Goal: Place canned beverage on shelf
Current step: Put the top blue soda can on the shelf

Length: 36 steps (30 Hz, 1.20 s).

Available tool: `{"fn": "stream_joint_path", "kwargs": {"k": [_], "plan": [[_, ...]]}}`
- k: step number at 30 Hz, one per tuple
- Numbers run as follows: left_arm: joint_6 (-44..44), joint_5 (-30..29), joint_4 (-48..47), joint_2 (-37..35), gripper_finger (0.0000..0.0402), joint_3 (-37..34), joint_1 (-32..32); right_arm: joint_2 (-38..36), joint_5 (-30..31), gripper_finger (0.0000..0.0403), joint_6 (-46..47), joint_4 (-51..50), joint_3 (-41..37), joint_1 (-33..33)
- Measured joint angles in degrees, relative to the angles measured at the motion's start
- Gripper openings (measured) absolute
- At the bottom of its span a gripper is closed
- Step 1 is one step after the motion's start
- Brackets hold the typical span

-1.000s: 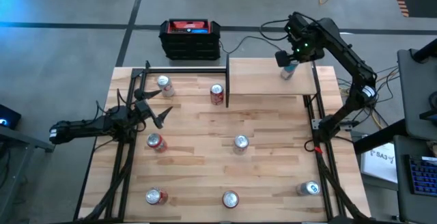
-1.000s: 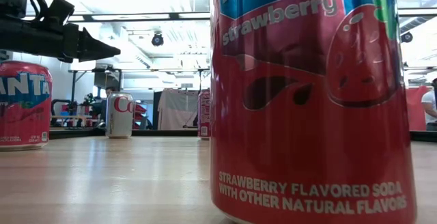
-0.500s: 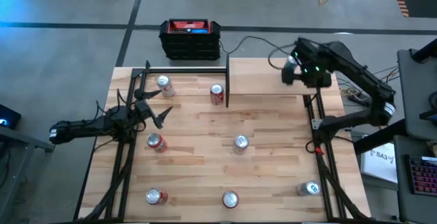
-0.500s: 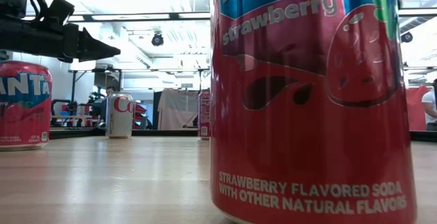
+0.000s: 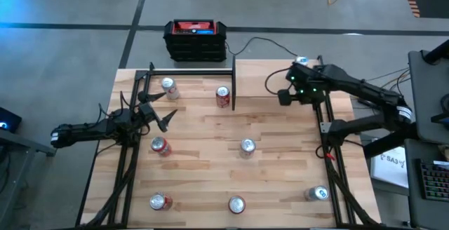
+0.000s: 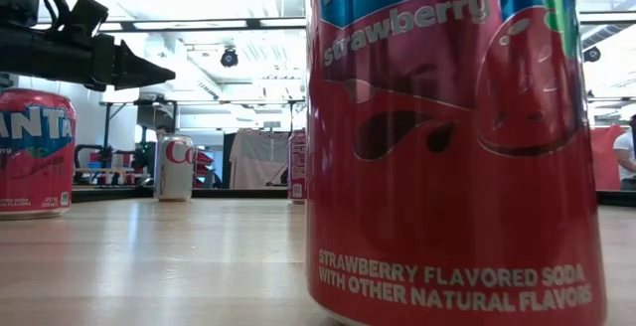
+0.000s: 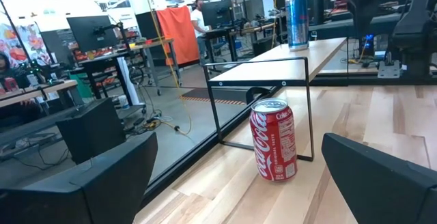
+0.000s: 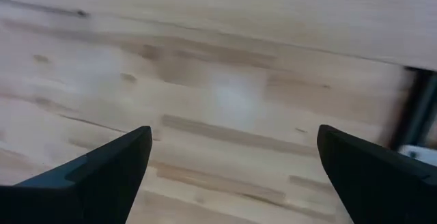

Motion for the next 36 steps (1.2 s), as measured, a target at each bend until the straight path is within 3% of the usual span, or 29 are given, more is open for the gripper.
{"fn": "stream_joint_path", "kwargs": {"k": [4, 14, 22, 36], "plan": [[0.0, 0.0, 0.0, 0.0, 0.0399, 0.0, 0.0, 2.2, 0.7, 0.0400, 2.5, -0.9, 0.7, 0.0], [0.0, 0.0, 0.0, 0.0, 0.0399, 0.0, 0.0, 3.2, 10.4, 0.0400, 19.2, -3.2, 4.3, 0.0], [0.0, 0.0, 0.0, 0.0, 0.0399, 0.0, 0.0, 3.2, 13.0, 0.0400, 19.4, -4.4, 4.3, 1.5], [0.0, 0.0, 0.0, 0.0, 0.0399, 0.0, 0.0, 1.5, 46.5, 0.0400, 23.6, -4.1, 5.7, 18.1]]}}
